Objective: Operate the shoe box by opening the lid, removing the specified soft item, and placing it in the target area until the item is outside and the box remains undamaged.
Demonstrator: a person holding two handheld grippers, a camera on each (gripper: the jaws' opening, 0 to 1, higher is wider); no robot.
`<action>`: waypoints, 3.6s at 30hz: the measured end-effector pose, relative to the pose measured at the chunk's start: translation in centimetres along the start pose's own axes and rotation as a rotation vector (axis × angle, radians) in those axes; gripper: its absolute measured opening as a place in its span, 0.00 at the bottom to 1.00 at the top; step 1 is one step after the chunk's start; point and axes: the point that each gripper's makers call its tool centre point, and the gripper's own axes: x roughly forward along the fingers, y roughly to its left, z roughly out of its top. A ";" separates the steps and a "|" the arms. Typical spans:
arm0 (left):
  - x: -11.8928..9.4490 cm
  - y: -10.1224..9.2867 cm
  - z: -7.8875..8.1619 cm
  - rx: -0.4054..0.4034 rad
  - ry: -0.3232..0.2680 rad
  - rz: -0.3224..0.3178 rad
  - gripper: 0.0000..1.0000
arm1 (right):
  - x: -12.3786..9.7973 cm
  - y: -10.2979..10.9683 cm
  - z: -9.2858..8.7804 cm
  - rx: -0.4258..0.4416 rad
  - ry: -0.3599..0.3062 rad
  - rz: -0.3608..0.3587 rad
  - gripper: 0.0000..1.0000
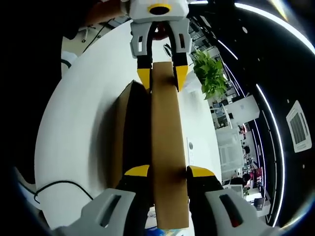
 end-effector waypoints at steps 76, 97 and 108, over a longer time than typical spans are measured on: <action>4.0 -6.7 -2.7 0.123 0.037 0.273 0.29 | 4.8 6.1 -2.9 -0.227 0.002 -0.383 0.27; 3.8 -7.0 -3.5 0.130 0.049 0.269 0.28 | 5.9 6.6 -1.9 -0.324 0.043 -0.391 0.28; 3.8 -6.9 -3.4 0.132 0.041 0.268 0.28 | 5.6 6.3 -2.4 -0.329 0.040 -0.392 0.28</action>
